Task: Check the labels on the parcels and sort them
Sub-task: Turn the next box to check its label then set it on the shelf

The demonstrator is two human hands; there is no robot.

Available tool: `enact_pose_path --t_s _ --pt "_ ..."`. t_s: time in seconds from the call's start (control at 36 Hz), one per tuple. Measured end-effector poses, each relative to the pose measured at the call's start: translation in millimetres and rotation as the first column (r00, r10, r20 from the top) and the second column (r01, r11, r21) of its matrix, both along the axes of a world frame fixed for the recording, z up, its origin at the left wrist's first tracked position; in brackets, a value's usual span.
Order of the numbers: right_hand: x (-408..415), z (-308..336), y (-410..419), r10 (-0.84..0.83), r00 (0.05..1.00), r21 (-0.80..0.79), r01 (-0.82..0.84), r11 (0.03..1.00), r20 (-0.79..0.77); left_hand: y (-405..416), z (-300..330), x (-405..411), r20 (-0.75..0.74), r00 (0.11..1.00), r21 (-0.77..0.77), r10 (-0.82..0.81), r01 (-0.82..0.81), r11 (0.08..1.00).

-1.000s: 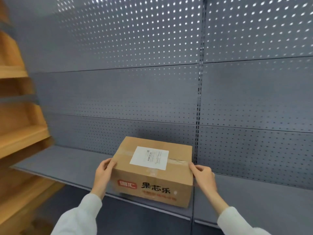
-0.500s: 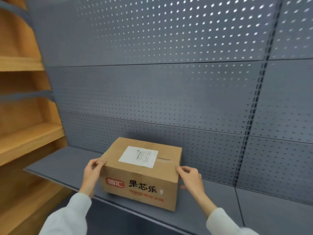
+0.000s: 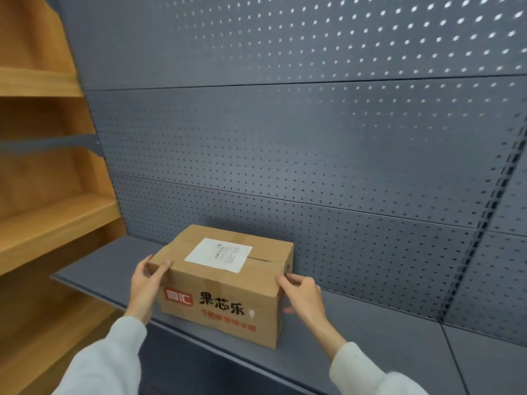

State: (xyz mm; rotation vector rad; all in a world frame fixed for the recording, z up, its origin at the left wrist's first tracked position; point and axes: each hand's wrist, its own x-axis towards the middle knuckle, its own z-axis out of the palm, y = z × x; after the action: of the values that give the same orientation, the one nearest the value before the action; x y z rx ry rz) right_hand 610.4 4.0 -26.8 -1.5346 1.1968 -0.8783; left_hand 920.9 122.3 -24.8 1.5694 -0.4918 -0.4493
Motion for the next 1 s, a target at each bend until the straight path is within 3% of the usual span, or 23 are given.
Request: enact_pose_path --t_s 0.31,0.5,0.64,0.83,1.0 --pt "17.2 -8.5 0.4 -0.023 0.998 0.076 0.018 0.997 0.061 -3.6 1.6 15.0 0.017 1.000 0.001 -0.016 0.016 1.000" --pt "14.4 -6.5 5.3 -0.007 1.000 0.061 0.005 0.998 0.019 -0.1 2.4 11.3 0.049 0.999 0.013 0.014 -0.015 1.000" --pt "3.9 6.2 10.1 0.083 0.996 0.083 -0.084 0.993 0.014 1.5 8.9 5.2 0.201 0.977 0.120 0.070 -0.095 0.988" --pt "-29.5 24.3 21.1 0.092 0.994 0.058 -0.095 0.994 0.051 8.8 26.8 -30.1 0.431 0.902 0.177 0.019 -0.105 0.979" --pt "-72.5 36.8 30.3 0.082 0.996 -0.002 -0.082 0.997 0.046 11.2 45.3 -87.5 0.455 0.887 0.184 -0.084 -0.001 0.983"
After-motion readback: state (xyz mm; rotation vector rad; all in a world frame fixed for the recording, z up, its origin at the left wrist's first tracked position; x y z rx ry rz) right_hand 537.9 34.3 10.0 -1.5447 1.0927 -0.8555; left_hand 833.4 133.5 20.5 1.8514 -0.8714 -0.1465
